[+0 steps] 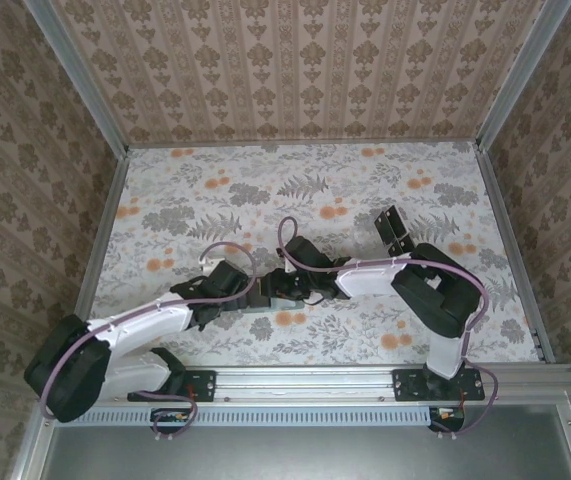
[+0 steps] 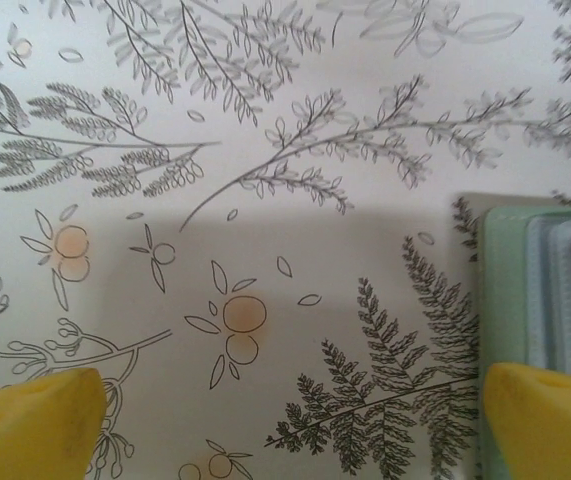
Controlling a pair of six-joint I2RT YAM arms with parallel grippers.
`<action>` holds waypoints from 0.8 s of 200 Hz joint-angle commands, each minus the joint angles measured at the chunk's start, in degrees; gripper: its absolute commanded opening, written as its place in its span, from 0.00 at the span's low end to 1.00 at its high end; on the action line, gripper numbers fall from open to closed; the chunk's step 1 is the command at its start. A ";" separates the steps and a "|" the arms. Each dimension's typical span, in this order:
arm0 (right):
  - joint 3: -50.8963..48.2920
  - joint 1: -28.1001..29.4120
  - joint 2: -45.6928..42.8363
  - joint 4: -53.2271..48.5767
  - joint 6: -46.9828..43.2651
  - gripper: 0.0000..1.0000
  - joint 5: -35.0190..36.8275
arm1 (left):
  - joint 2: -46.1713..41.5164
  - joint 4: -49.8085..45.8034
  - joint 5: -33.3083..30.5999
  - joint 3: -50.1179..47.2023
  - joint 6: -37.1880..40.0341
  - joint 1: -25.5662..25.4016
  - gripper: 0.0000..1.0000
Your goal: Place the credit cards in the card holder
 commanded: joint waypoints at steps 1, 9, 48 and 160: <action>1.18 -0.21 -2.76 -4.57 -2.68 0.41 2.06 | -2.65 -2.89 -0.70 1.43 -0.67 0.94 1.00; 1.31 -0.13 -2.71 -4.92 -2.84 0.41 2.25 | -3.25 -3.22 -0.66 1.50 -0.62 1.23 1.00; 1.70 -0.14 -1.05 -3.88 -2.45 0.29 1.95 | -4.24 -3.97 -0.71 1.61 -0.34 2.18 1.00; 1.56 -0.44 -5.62 -2.70 -2.36 0.30 1.59 | -6.05 1.91 3.76 0.06 2.82 2.51 1.00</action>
